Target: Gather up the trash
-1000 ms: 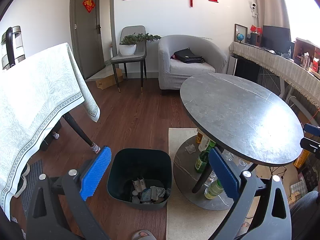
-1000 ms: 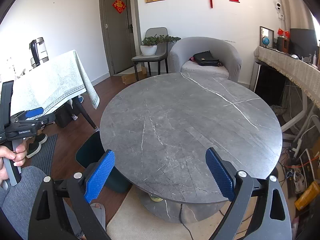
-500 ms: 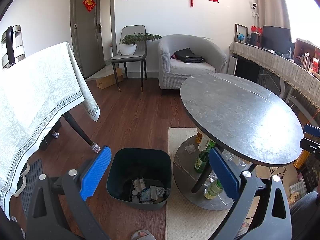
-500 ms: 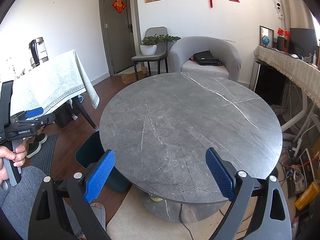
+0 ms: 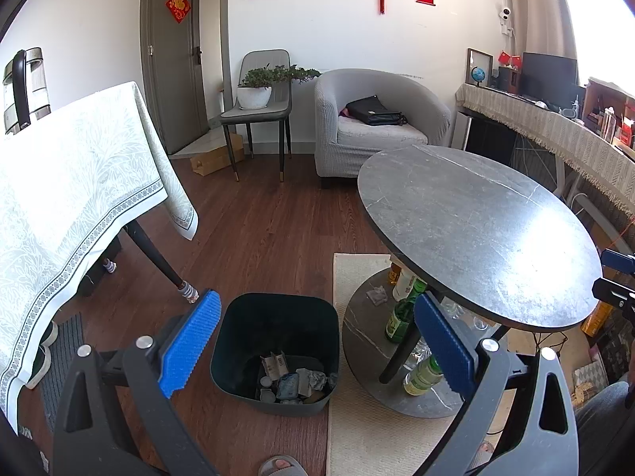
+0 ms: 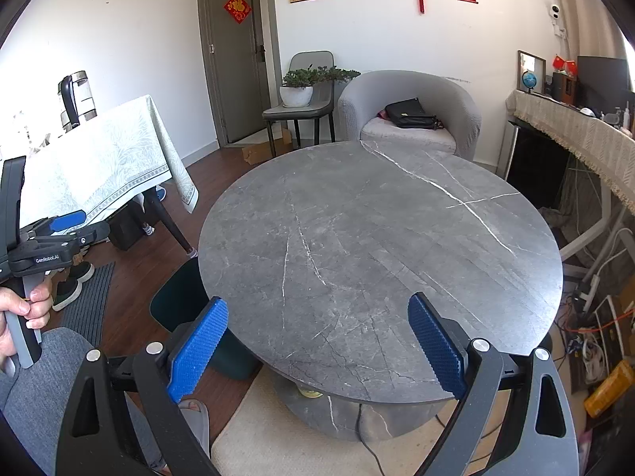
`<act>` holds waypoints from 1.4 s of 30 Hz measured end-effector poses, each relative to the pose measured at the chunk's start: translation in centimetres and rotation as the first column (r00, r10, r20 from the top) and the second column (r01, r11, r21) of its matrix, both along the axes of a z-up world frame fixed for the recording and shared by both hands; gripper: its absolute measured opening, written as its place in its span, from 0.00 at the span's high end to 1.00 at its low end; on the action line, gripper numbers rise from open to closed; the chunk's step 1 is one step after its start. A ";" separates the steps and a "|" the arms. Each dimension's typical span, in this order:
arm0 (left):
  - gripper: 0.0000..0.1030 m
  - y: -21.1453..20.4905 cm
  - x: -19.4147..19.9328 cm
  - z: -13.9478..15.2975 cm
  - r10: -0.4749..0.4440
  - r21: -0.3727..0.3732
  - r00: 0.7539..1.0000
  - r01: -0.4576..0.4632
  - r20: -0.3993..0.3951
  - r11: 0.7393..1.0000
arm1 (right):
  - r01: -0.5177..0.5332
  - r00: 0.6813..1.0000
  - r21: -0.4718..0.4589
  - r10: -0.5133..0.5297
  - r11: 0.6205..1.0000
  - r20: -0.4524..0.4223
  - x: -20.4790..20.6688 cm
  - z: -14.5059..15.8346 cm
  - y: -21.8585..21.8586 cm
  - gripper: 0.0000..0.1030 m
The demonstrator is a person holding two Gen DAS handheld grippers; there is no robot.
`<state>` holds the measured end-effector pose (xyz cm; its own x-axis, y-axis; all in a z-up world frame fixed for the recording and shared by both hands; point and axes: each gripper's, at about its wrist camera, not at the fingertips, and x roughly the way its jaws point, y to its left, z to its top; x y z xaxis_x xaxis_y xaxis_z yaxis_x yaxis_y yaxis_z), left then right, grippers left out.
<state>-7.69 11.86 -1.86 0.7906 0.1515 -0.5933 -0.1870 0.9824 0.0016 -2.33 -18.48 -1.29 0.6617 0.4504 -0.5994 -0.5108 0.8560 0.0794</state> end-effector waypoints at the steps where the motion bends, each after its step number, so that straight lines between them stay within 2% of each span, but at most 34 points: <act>1: 0.03 0.0 0.0 0.0 0.000 -0.002 1.000 0.000 0.000 1.000 | -0.001 1.000 -0.002 0.001 1.000 0.000 0.0 0.0 0.0 0.10; 42: 0.03 -0.2 0.0 -0.2 0.000 0.001 1.000 0.000 -0.002 1.000 | -0.006 1.000 -0.008 0.006 1.000 -0.001 -0.2 -0.1 0.2 0.10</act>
